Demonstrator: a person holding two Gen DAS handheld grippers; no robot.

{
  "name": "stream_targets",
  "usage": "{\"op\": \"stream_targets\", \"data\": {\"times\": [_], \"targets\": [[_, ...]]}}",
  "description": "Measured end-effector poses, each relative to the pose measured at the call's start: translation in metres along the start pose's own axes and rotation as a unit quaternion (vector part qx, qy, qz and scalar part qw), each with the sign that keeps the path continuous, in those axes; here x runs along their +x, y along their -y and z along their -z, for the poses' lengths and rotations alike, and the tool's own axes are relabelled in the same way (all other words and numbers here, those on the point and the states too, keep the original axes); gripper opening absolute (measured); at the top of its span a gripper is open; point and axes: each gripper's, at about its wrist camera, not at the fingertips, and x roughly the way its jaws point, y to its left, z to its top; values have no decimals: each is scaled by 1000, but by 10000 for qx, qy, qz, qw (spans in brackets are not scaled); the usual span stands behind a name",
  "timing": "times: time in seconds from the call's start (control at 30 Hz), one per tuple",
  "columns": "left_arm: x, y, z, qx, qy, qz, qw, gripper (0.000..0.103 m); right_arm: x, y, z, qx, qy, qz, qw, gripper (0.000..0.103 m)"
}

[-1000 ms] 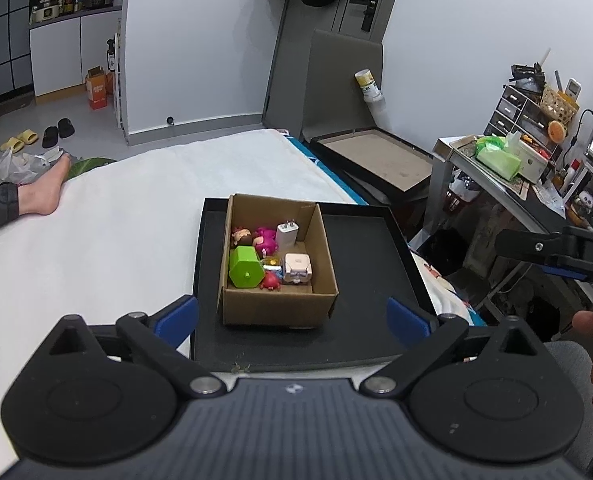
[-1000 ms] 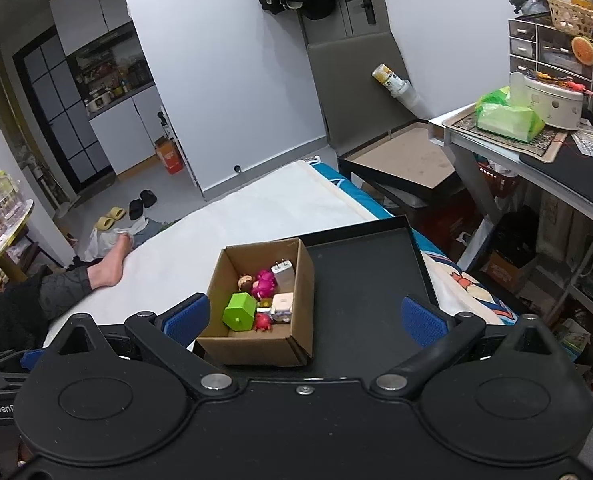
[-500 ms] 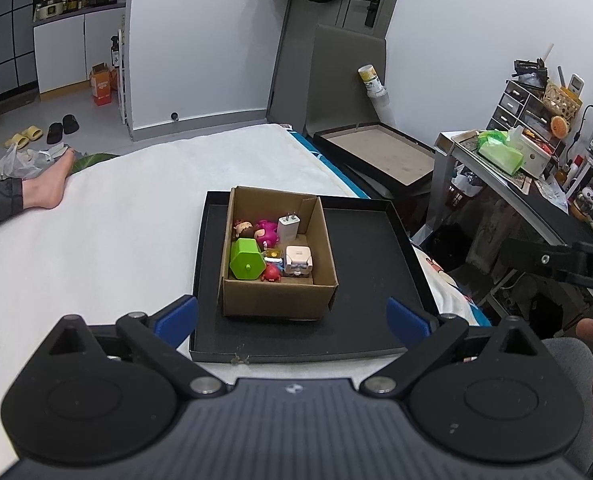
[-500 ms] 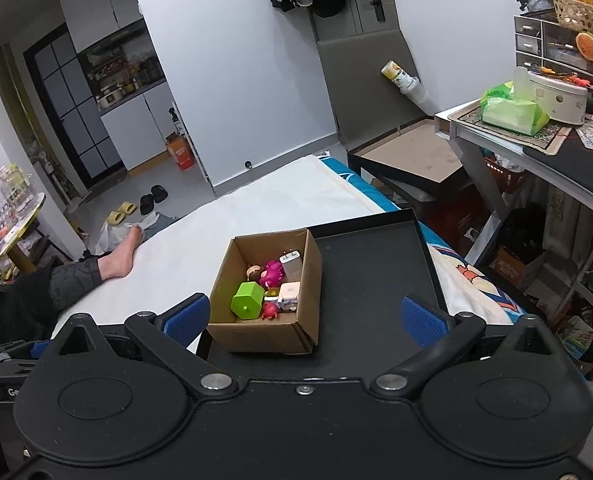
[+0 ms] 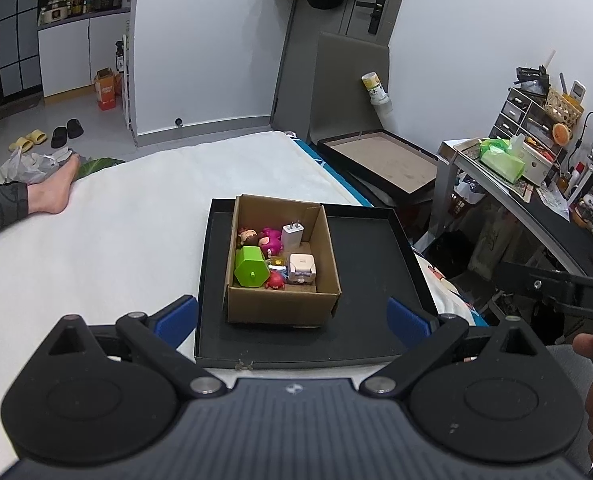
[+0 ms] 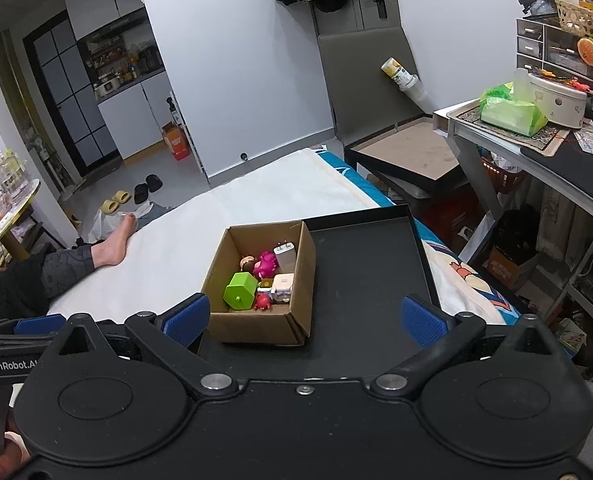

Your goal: Organize rigid objects

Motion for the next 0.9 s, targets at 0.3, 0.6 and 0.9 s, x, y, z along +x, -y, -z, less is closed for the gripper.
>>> {"op": "stream_targets", "data": {"times": [0.3, 0.6, 0.9], "targets": [[-1, -1, 0, -9, 13, 14, 10000, 100, -1, -1, -1, -64, 22, 15, 10000, 103], [-1, -1, 0, -13, 12, 18, 10000, 100, -2, -4, -2, -126, 31, 45, 9999, 103], [-3, 0, 4, -2, 7, 56, 10000, 100, -6, -3, -2, -81, 63, 26, 9999, 103]]}}
